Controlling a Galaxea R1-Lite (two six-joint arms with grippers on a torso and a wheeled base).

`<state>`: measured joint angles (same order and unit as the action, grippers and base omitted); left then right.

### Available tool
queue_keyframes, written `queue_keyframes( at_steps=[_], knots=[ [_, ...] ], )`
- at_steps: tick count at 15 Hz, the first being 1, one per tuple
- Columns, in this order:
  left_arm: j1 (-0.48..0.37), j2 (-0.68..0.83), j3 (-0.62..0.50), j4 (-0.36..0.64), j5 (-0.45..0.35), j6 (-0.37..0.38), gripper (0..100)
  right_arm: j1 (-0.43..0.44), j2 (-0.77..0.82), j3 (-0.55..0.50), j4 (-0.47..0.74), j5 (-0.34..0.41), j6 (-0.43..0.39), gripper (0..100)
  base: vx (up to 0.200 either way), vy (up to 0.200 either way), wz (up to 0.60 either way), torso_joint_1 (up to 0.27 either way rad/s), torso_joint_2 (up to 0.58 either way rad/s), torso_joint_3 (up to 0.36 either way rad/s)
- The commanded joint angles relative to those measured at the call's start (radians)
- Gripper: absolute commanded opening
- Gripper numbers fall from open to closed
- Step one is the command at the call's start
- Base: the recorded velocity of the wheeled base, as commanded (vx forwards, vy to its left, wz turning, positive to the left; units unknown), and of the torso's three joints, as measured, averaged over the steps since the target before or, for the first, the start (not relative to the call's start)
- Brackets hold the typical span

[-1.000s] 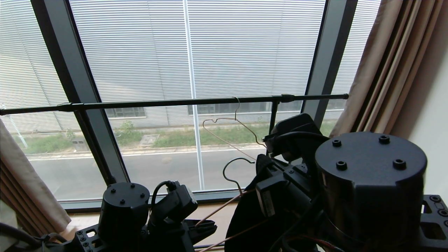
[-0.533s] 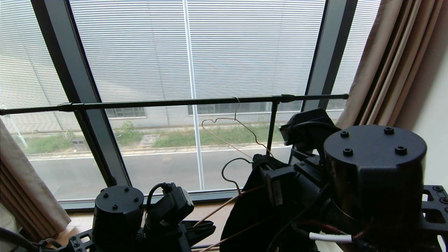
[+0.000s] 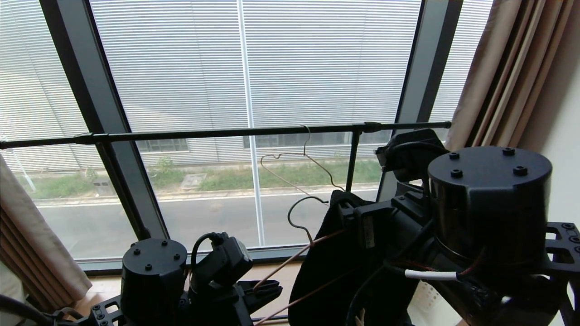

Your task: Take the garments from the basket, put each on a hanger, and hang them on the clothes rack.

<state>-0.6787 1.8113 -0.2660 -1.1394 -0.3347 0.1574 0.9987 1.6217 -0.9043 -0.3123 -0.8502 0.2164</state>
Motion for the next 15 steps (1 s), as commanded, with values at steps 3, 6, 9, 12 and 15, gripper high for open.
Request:
queue_keyframes(
  at_steps=[3, 6, 9, 12, 15],
  knots=[
    [-0.013, 0.025, -0.025, -0.005, 0.008, -0.006, 0, 0.06, 0.015, -0.007, -0.001, -0.001, 0.001, 100, 0.0, 0.0, 0.0, 0.0, 0.0, 0.0],
    [-0.015, 0.034, -0.032, -0.007, 0.011, -0.006, 0, 0.072, 0.027, -0.004, -0.001, -0.001, 0.001, 100, 0.0, 0.0, 0.0, 0.0, 0.0, 0.0],
    [-0.013, 0.037, -0.027, -0.04, 0.013, -0.007, 0, 0.063, 0.026, 0.001, -0.005, -0.004, -0.003, 100, 0.0, 0.0, 0.0, 0.0, 0.0, 0.0],
    [-0.01, 0.039, -0.029, -0.048, 0.013, -0.032, 0, 0.046, 0.001, 0.005, 0.01, -0.003, -0.009, 100, 0.0, 0.0, 0.0, 0.0, 0.0, 0.0],
    [-0.007, 0.04, -0.027, -0.048, 0.023, -0.035, 0, 0.032, -0.031, 0.019, 0.01, -0.001, -0.032, 100, 0.0, 0.0, 0.0, 0.0, 0.0, 0.0]
  ],
)
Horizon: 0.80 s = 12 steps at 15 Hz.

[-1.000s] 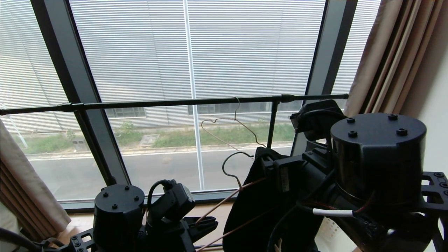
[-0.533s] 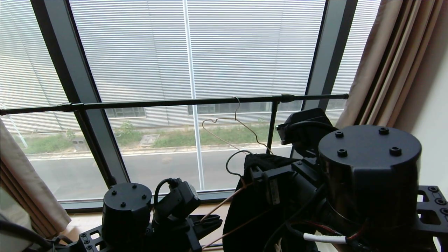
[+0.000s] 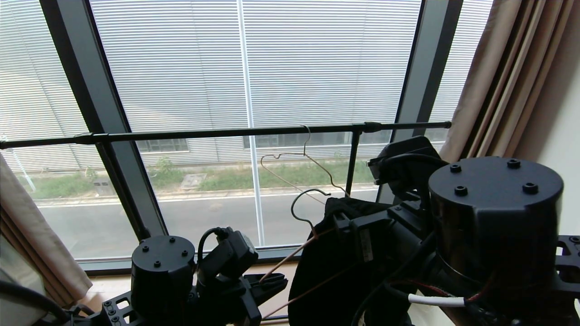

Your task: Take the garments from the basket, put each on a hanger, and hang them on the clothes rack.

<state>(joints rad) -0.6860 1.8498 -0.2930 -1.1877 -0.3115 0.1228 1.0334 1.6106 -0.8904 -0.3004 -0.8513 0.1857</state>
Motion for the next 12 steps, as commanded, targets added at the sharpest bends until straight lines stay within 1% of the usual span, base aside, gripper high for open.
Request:
queue_keyframes(
  at_steps=[1, 6, 7, 12],
  knots=[
    [0.002, 0.002, 0.0, 0.0, 0.002, 0.0, 0, -0.003, -0.023, 0.01, 0.0, 0.0, -0.003, 100, 0.0, 0.0, 0.0, 0.0, 0.0, 0.0],
    [0.023, 0.0, 0.0, -0.006, 0.006, -0.003, 0, -0.003, -0.04, 0.039, -0.002, 0.003, -0.029, 100, 0.0, 0.0, 0.0, 0.0, 0.0, 0.0],
    [0.022, 0.0, 0.0, -0.021, 0.006, -0.015, 0, -0.003, -0.041, 0.05, -0.002, 0.005, -0.042, 100, 0.0, 0.0, 0.0, 0.0, 0.0, 0.0],
    [0.025, 0.0, 0.003, -0.036, 0.006, -0.023, 0, -0.003, -0.041, 0.065, -0.002, 0.006, -0.051, 100, 0.0, 0.0, 0.0, 0.0, 0.0, 0.0]
  ],
)
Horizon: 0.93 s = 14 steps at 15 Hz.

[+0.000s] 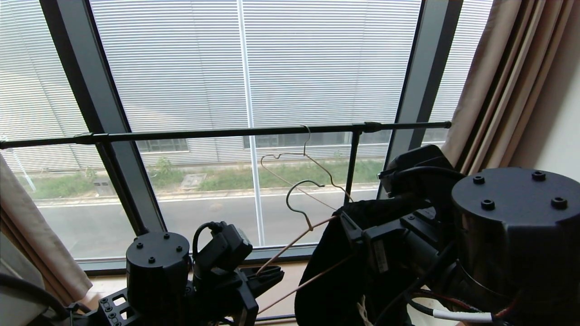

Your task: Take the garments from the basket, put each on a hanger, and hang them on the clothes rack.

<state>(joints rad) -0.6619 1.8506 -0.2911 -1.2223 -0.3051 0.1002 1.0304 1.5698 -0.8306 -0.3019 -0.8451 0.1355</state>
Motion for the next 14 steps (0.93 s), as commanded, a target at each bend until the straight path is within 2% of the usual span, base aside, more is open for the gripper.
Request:
queue_keyframes(
  at_steps=[1, 4, 5, 6, 8, 9, 10, 12, 14],
  knots=[
    [0.004, -0.001, 0.003, 0.0, 0.0, 0.001, 0, 0.0, -0.002, 0.007, 0.0, 0.0, -0.004, 100, 0.0, 0.0, 0.0, 0.0, 0.0, 0.0],
    [0.015, -0.002, 0.012, -0.002, -0.003, 0.001, 0, 0.0, -0.031, 0.019, 0.0, 0.012, -0.019, 100, 0.0, 0.0, 0.0, 0.0, 0.0, 0.0],
    [0.021, -0.002, 0.016, -0.006, -0.005, 0.001, 0, -0.009, -0.054, 0.035, 0.0, 0.046, -0.042, 100, 0.0, 0.0, 0.0, 0.0, 0.0, 0.0],
    [0.03, -0.004, 0.029, -0.014, -0.009, 0.003, 0, -0.038, -0.096, 0.065, 0.001, 0.104, -0.08, 100, 0.0, 0.0, 0.0, 0.0, 0.0, 0.0],
    [0.044, -0.005, 0.056, -0.032, -0.012, 0.007, 0, -0.141, -0.206, 0.127, 0.0, 0.288, -0.192, 100, 0.0, 0.0, 0.0, 0.0, 0.0, 0.0],
    [0.056, -0.005, 0.069, -0.043, -0.014, 0.009, 0, -0.162, -0.228, 0.137, 0.0, 0.328, -0.214, 100, 0.0, 0.0, 0.0, 0.0, 0.0, 0.0],
    [0.064, -0.004, 0.075, -0.054, -0.014, 0.012, 0, -0.231, -0.284, 0.162, 0.003, 0.432, -0.287, 100, 0.0, 0.0, 0.0, 0.0, 0.0, 0.0],
    [0.064, -0.002, 0.087, -0.069, -0.025, 0.013, 0, -0.332, -0.303, 0.16, 0.004, 0.607, -0.406, 100, 0.0, 0.0, 0.0, 0.0, 0.0, 0.0],
    [0.065, -0.002, 0.115, -0.092, -0.088, 0.021, 0, -0.44, -0.284, 0.13, 0.053, 0.755, -0.533, 100, 0.0, 0.0, 0.0, 0.0, 0.0, 0.0]
  ],
)
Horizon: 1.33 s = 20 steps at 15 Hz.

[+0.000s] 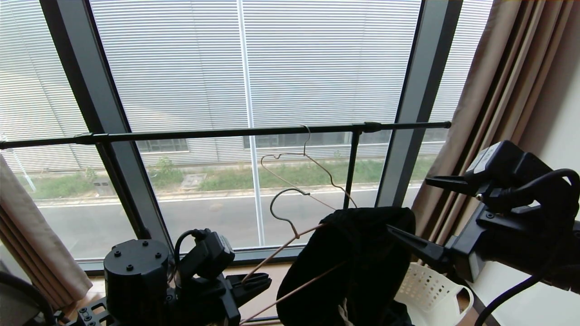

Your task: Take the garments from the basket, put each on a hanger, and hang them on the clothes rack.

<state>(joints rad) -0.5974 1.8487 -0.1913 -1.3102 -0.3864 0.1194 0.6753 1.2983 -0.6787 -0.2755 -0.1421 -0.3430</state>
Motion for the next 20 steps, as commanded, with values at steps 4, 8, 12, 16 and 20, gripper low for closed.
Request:
queue_keyframes(
  at_steps=[4, 8, 12, 16, 20],
  knots=[
    [-0.001, 0.018, 0.041, -0.04, -0.012, 0.04, 0, -0.298, 0.041, -0.211, 0.352, 0.464, -0.324, 100, 0.0, 0.0, 0.0, 0.0, 0.0, 0.0],
    [-0.005, 0.023, 0.039, -0.043, -0.074, 0.046, 0, -0.37, 0.259, -0.504, 0.671, 0.616, -0.565, 100, 0.0, 0.0, 0.0, 0.0, 0.0, 0.0],
    [-0.013, 0.033, 0.032, -0.052, -0.074, 0.052, 0, -0.333, 0.426, -0.74, 0.954, 0.671, -0.63, 100, 0.0, 0.0, 0.0, 0.0, 0.0, 0.0],
    [-0.018, 0.044, 0.032, -0.073, -0.074, 0.052, 0, -0.292, 0.475, -0.757, 0.957, 0.667, -0.617, 100, 0.0, 0.0, 0.0, 0.0, 0.0, 0.0],
    [-0.018, 0.066, 0.032, -0.104, -0.074, 0.051, 0, -0.275, 0.521, -0.769, 0.947, 0.616, -0.6, 100, 0.0, 0.0, 0.0, 0.0, 0.0, 0.0]
  ],
)
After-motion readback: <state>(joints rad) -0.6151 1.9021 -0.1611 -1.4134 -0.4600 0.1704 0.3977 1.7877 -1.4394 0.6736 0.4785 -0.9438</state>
